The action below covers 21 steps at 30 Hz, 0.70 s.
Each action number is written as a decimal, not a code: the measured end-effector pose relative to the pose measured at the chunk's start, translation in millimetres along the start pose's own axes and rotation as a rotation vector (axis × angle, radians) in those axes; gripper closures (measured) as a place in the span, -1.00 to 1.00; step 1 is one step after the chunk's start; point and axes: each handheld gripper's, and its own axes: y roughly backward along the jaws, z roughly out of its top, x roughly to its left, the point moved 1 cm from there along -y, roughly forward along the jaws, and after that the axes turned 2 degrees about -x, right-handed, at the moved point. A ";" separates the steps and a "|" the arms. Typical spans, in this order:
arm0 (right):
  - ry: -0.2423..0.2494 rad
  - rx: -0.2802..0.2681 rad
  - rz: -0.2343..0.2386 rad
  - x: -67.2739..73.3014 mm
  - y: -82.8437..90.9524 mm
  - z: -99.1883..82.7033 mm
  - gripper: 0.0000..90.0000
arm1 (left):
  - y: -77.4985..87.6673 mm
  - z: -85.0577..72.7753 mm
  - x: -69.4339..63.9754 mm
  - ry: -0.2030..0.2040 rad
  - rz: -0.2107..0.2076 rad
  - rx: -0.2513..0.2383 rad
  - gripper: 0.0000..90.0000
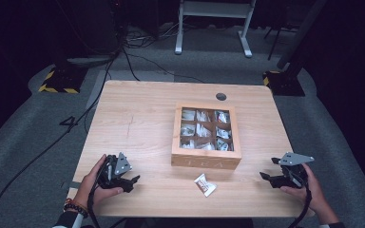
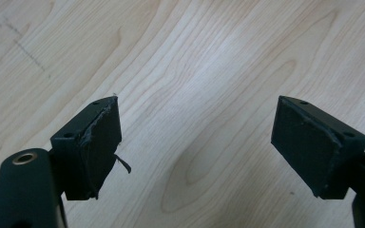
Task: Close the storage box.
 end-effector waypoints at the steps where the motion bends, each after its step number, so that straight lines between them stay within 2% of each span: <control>1: -0.011 0.004 -0.007 -1.0 -0.1 -2.6 -0.51 | -0.1 -2.3 1.1 0.015 0.001 0.000 -0.61; 8: -0.085 -0.002 -0.012 -8.2 0.7 -20.4 -0.52 | -0.1 -18.9 11.2 0.077 -0.002 0.002 -0.61; 15: -0.176 -0.015 -0.027 -16.6 -0.7 -36.3 -0.53 | -0.1 -35.6 21.9 0.163 -0.030 -0.017 -0.61; 18: -0.197 -0.041 -0.040 -18.8 0.5 -40.5 -0.53 | -2.1 -42.2 26.4 0.191 -0.041 -0.015 -0.61; 21: -0.197 -0.059 -0.054 -19.0 0.8 -43.4 -0.53 | -3.4 -47.9 28.9 0.234 -0.057 -0.032 -0.62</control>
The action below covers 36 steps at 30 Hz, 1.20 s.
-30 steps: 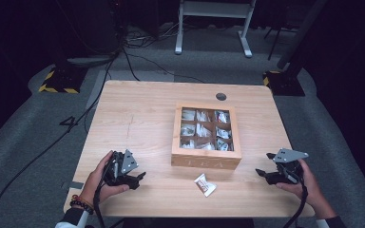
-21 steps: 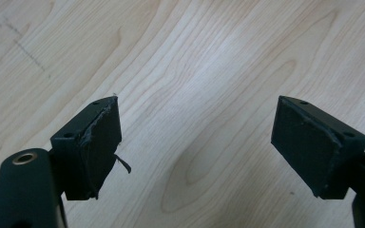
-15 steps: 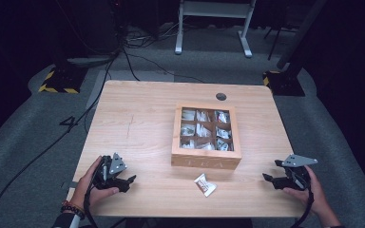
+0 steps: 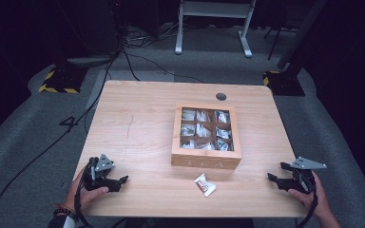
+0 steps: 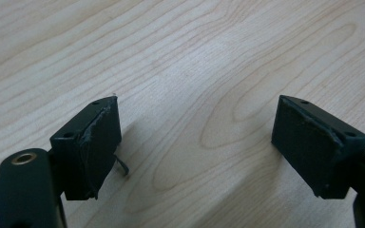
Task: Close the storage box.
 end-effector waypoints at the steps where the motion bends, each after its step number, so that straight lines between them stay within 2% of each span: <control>1: 0.000 0.001 -0.002 0.1 0.1 -0.1 -0.53 | -0.2 -1.6 0.6 0.005 -0.002 -0.014 -0.62; 2: 0.000 0.000 -0.002 0.3 0.0 -0.1 -0.53 | -0.3 -3.4 1.1 0.001 -0.003 -0.027 -0.62; 36: -0.009 0.000 -0.010 -0.5 -1.1 0.6 -0.53 | 0.1 -4.2 1.0 0.010 0.002 -0.028 -0.64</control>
